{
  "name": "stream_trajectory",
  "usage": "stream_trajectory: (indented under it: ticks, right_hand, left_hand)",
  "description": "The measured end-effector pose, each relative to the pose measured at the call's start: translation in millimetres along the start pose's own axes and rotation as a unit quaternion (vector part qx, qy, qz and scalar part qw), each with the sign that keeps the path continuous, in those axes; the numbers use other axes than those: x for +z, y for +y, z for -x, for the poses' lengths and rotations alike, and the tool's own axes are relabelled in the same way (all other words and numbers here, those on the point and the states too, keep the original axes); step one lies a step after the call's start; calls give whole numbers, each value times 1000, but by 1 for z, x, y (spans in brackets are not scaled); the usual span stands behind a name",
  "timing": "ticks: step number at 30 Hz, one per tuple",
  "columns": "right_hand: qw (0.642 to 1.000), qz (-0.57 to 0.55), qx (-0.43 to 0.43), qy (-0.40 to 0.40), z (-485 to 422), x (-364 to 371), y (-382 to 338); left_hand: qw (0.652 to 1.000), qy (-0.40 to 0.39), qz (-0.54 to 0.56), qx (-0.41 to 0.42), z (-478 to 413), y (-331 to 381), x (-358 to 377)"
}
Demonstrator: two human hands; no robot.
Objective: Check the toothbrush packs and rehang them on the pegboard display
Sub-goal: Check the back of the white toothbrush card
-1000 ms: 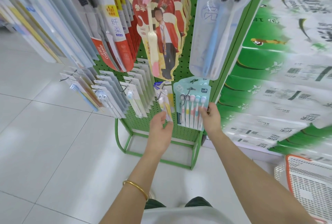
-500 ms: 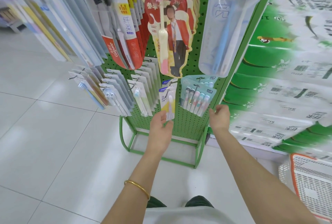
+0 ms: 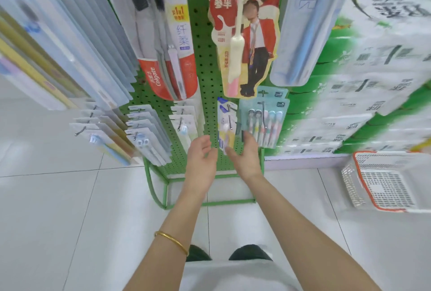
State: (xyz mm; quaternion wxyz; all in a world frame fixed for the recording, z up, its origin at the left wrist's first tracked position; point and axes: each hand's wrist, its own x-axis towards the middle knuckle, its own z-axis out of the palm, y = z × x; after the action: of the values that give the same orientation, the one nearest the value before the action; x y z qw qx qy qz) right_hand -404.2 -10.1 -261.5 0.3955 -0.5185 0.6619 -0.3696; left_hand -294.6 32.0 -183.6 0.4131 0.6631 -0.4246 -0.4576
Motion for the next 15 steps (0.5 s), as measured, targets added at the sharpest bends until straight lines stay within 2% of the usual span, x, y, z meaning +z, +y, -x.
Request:
stream_trajectory:
  ticks: [5, 15]
  right_hand:
    - [996, -33, 11, 80, -6, 19, -12]
    - [995, -52, 32, 85, -4, 21, -17]
  left_hand:
    - [998, -54, -24, 15, -8, -5, -22]
    - [997, -75, -15, 11, -14, -19, -43]
